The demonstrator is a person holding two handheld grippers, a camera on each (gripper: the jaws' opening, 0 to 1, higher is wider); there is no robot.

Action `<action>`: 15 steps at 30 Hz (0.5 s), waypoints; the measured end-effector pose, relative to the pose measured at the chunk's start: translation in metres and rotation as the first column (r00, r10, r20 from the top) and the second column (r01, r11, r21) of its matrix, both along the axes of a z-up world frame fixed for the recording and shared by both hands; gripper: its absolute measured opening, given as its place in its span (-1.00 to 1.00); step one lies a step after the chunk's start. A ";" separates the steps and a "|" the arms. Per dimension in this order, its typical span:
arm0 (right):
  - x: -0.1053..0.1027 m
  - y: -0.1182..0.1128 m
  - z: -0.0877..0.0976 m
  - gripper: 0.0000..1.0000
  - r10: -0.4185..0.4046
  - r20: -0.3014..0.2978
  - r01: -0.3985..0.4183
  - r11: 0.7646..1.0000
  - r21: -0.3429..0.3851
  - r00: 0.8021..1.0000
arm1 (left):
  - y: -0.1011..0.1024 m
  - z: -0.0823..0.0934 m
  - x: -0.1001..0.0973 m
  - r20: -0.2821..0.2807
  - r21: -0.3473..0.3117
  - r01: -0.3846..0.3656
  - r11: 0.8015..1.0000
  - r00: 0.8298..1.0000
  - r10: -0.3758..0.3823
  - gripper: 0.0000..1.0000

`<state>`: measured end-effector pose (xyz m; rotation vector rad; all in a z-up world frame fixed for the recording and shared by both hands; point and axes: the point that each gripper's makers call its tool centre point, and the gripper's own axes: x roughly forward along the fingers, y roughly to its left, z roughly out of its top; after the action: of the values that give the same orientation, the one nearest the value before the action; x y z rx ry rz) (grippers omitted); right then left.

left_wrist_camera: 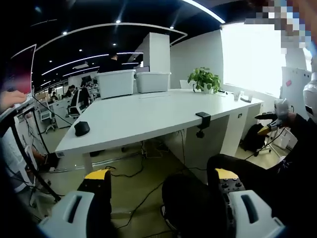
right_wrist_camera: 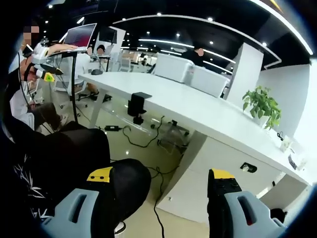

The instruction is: Clamp the fixed fixture on the desktop, loosen the retaining clip, secure it to the edge of the desk, and tighten the retaining clip.

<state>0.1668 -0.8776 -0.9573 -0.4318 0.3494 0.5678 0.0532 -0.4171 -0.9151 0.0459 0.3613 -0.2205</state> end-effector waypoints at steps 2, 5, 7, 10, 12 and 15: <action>-0.002 -0.002 0.000 0.47 -0.002 -0.001 0.002 1.000 -0.012 1.000 | 0.000 0.001 -0.001 0.002 -0.005 -0.001 1.000 1.000 0.001 0.66; -0.004 -0.006 -0.001 0.46 -0.008 -0.005 0.008 1.000 -0.028 1.000 | 0.000 0.000 -0.002 -0.006 0.000 0.000 1.000 1.000 0.000 0.66; -0.006 -0.009 0.000 0.46 -0.013 -0.009 0.013 1.000 -0.024 1.000 | 0.001 -0.001 -0.003 -0.009 0.011 0.001 1.000 1.000 -0.001 0.66; -0.008 -0.011 0.001 0.46 -0.018 -0.016 0.017 1.000 -0.019 1.000 | 0.005 0.000 -0.006 -0.011 0.022 -0.007 1.000 1.000 0.007 0.66; -0.011 -0.013 0.002 0.46 -0.025 -0.031 0.026 1.000 0.005 0.999 | 0.008 0.001 -0.008 -0.014 0.026 -0.012 1.000 1.000 0.013 0.66; -0.015 -0.016 0.006 0.43 -0.047 -0.056 0.052 0.995 0.081 0.997 | 0.011 0.002 -0.011 -0.016 0.039 -0.018 0.999 1.000 0.018 0.66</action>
<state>0.1520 -0.8938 -0.9512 -0.3277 0.3856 0.5441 0.0417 -0.4061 -0.9127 0.0790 0.3823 -0.1963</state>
